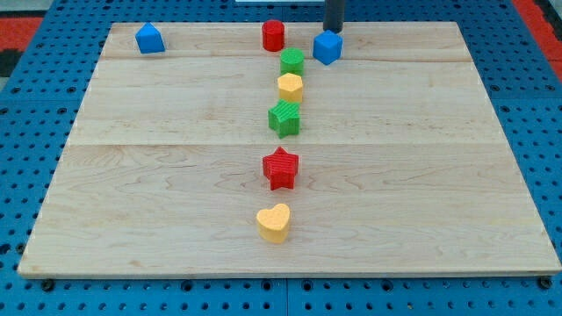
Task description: Move the red circle to the top left of the green circle
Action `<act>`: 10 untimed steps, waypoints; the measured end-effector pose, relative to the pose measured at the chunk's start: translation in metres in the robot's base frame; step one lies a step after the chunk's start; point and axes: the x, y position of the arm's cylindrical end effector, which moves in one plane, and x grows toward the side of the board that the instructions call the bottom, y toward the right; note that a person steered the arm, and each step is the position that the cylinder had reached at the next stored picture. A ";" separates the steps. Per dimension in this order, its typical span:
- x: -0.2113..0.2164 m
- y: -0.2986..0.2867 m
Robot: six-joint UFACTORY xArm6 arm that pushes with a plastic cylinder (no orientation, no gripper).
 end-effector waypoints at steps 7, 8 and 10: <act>-0.002 -0.017; -0.007 -0.029; -0.006 -0.112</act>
